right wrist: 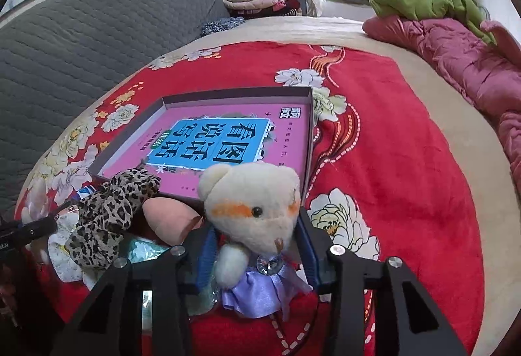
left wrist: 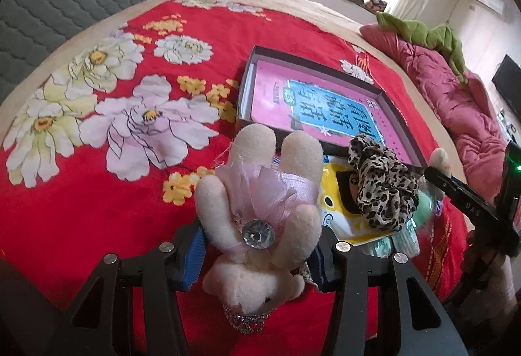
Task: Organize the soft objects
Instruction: 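Close the left tool on the bunny while the right tool closes on the teddy bear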
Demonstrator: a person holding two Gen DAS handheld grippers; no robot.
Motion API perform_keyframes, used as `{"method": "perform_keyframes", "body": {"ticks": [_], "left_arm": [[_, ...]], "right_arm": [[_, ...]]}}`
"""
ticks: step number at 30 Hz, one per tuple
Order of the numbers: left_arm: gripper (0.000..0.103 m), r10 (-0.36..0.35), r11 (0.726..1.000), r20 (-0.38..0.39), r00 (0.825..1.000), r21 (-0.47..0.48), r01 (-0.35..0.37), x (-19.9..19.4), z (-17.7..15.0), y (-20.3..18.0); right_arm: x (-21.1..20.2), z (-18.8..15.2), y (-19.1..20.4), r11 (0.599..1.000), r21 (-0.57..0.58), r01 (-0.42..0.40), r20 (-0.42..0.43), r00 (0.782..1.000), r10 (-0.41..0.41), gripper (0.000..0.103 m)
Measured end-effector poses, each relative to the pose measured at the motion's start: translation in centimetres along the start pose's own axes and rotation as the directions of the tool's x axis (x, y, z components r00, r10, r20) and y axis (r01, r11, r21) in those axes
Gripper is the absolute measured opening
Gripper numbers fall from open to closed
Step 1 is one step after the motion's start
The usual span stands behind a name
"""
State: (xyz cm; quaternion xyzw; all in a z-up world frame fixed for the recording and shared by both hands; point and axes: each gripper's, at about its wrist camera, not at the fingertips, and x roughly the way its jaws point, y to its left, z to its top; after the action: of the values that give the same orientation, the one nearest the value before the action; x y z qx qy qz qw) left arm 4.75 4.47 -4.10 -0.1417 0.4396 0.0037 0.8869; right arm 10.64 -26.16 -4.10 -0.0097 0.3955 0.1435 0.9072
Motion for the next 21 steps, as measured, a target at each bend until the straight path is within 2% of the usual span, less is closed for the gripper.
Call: {"method": "perform_keyframes", "body": {"ticks": [4,7,14,15,17,21], "left_arm": [[0.057,-0.017,0.999,-0.026,1.000,-0.034,0.016,0.4,-0.1,0.6],[0.059,0.000,0.999,-0.037,0.999,-0.038,-0.001,0.8,-0.3,0.7],[0.060,-0.002,1.000,-0.005,1.000,-0.031,0.002,0.2,-0.2,0.7],[0.060,-0.005,0.999,-0.003,1.000,-0.035,0.005,0.1,-0.2,0.8],[0.051,0.001,0.999,0.008,1.000,-0.034,-0.001,-0.2,-0.2,0.9],[0.045,0.009,0.999,0.030,0.999,-0.034,-0.008,-0.9,-0.1,1.1]], "right_arm": [[0.2,-0.1,0.2,1.000,-0.015,0.007,-0.013,1.000,-0.007,0.045],[0.1,-0.1,0.2,1.000,-0.014,0.004,-0.011,1.000,-0.005,0.045],[0.0,0.1,-0.3,1.000,0.016,-0.008,-0.006,1.000,0.008,0.045],[-0.1,0.1,-0.3,1.000,0.015,-0.007,-0.004,1.000,0.007,0.045],[-0.3,0.1,-0.3,1.000,0.015,-0.012,0.004,1.000,0.012,0.045],[-0.8,0.4,-0.1,1.000,0.012,-0.020,0.029,0.999,0.020,0.045]]}}
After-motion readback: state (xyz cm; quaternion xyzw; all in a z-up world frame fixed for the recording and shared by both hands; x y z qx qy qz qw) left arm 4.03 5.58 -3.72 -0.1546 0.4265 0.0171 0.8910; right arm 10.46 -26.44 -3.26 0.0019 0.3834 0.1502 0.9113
